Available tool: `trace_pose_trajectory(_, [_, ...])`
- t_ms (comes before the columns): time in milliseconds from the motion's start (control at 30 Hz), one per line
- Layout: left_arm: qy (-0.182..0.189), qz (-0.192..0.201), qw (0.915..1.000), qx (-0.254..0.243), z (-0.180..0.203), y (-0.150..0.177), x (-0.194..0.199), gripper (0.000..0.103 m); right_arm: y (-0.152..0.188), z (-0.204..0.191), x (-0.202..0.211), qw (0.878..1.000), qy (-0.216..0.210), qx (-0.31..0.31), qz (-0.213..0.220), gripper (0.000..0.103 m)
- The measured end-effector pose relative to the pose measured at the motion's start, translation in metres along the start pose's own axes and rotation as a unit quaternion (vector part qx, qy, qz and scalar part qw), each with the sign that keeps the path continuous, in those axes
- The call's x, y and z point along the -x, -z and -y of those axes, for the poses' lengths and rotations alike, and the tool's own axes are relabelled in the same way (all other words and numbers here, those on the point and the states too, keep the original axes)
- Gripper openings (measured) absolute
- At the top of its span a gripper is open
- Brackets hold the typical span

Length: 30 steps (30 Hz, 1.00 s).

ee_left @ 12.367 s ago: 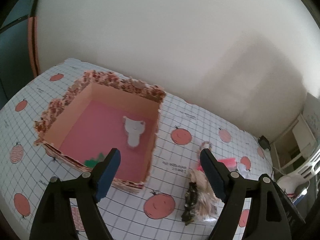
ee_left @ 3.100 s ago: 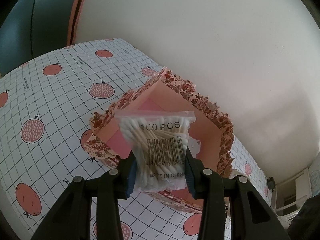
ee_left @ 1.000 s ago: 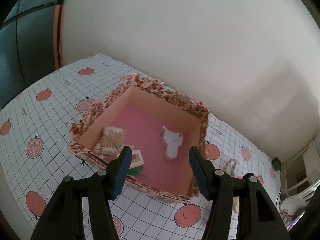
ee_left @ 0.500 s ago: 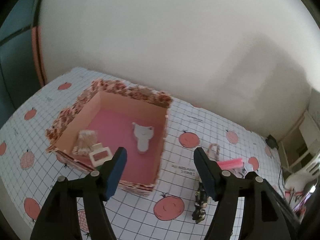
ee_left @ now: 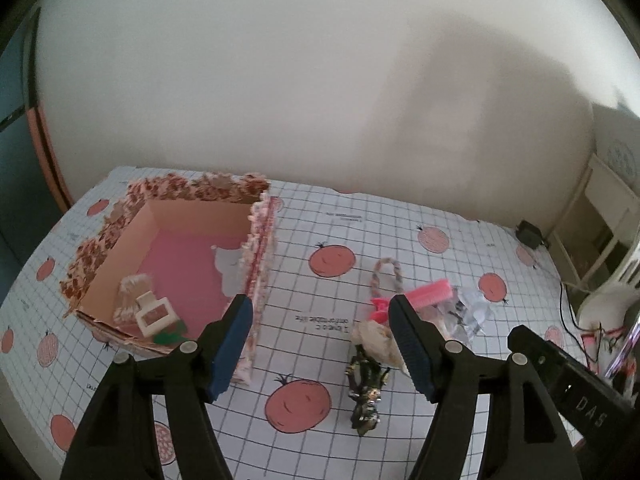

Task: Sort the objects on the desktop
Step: 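Withdraw both grippers from the box toward the remaining items, then grasp the black toy car with the right gripper while the left approaches the black-gold figure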

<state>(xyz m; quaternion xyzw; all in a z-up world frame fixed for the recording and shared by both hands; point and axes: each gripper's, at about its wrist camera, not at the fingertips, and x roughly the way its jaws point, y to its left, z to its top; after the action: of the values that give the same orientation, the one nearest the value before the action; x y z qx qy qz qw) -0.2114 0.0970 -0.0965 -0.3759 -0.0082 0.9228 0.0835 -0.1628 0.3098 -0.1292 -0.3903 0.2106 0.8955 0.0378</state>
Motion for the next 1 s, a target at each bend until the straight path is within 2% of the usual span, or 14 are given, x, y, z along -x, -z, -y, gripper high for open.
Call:
trace_pose_trajectory(167, [0.014,-0.014,0.9998,-0.003,0.014,0.005,-0.006,0.072,0.000,0.017,0.005,1.000,0.012,-0.012,-0.004,0.067])
trace_pose_trajectory(467, [0.016,-0.032,0.9993,-0.006,0.025,0.012,-0.017,0.072,0.001,0.032,-0.001,0.999,0.027,-0.028,-0.025,0.067])
trace_pose_trajectory(600, [0.018,-0.058,0.9982,0.001,0.024,0.020,-0.029,0.072,0.013,0.036,-0.017,0.996,0.043,-0.037,-0.071,0.067])
trace_pose_trajectory(767, [0.005,-0.104,0.9946,0.009,0.015,0.029,-0.046,0.072,0.033,0.038,-0.040,0.987,0.054,-0.044,-0.141,0.067])
trace_pose_trajectory(1000, [-0.018,-0.169,0.9853,0.018,0.004,0.044,-0.068,0.072,0.058,0.034,-0.065,0.974,0.064,-0.042,-0.214,0.067])
